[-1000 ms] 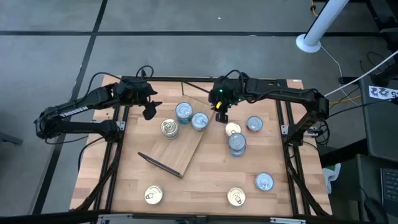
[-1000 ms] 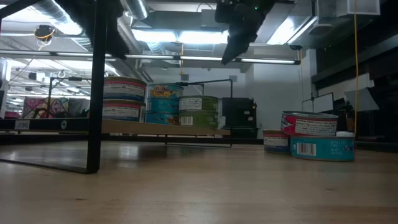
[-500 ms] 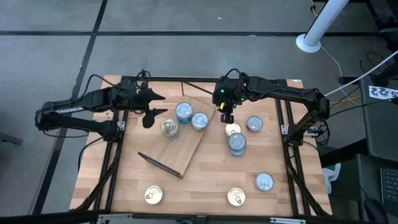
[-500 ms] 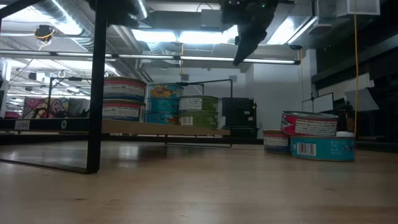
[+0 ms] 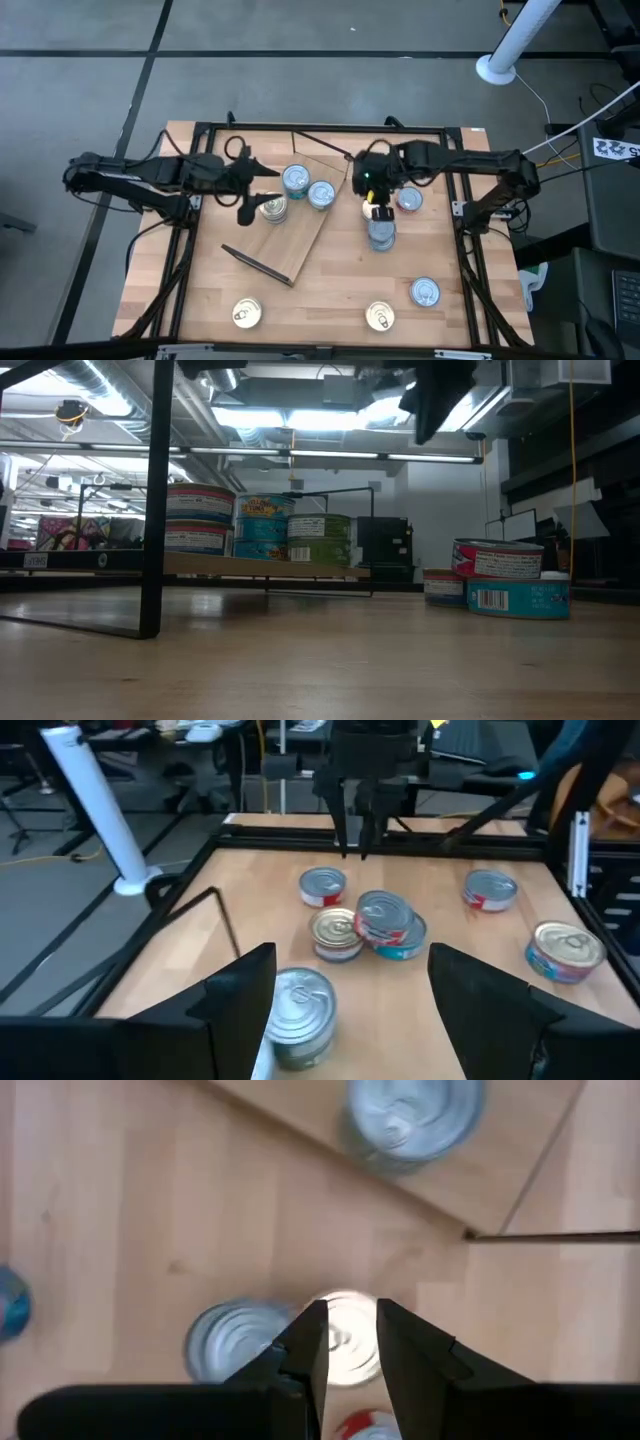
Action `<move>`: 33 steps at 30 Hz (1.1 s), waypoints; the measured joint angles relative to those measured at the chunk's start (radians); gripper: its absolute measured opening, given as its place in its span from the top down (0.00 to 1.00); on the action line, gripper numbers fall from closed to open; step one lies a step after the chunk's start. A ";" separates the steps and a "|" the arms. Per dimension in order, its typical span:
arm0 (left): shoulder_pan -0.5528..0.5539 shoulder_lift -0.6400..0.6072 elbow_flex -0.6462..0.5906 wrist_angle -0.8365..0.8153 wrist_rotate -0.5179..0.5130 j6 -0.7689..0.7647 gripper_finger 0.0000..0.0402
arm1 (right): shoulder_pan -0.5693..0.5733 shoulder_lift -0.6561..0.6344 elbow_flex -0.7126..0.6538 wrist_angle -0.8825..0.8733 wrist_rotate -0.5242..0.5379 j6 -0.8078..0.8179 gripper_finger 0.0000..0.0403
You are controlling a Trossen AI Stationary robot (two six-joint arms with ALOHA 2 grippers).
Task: Stack canned seafood by type on shelf
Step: Put the middle red tuna can on the shelf
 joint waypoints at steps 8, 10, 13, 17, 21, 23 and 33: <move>-0.037 0.102 0.000 0.102 -0.002 0.004 0.36 | 0.121 -0.028 -0.001 -0.153 0.087 0.037 0.78; -0.042 0.113 0.000 0.122 -0.002 0.005 0.36 | 0.143 -0.051 -0.001 -0.182 0.087 0.062 0.78; -0.048 0.113 0.000 0.115 -0.002 0.002 0.36 | 0.168 -0.115 -0.021 -0.173 0.085 0.086 0.78; -0.048 0.106 0.000 0.118 -0.002 0.000 0.36 | 0.171 -0.254 -0.140 -0.082 0.066 0.121 0.78; -0.048 0.106 0.000 0.115 -0.002 0.000 0.36 | 0.170 -0.432 -0.339 0.087 0.068 0.168 0.78; -0.048 0.106 0.000 0.115 -0.002 0.000 0.36 | 0.170 -0.517 -0.440 0.178 0.068 0.197 0.78; -0.047 0.106 0.000 0.115 -0.001 -0.001 0.36 | 0.170 -0.673 -0.729 0.443 0.133 0.351 0.78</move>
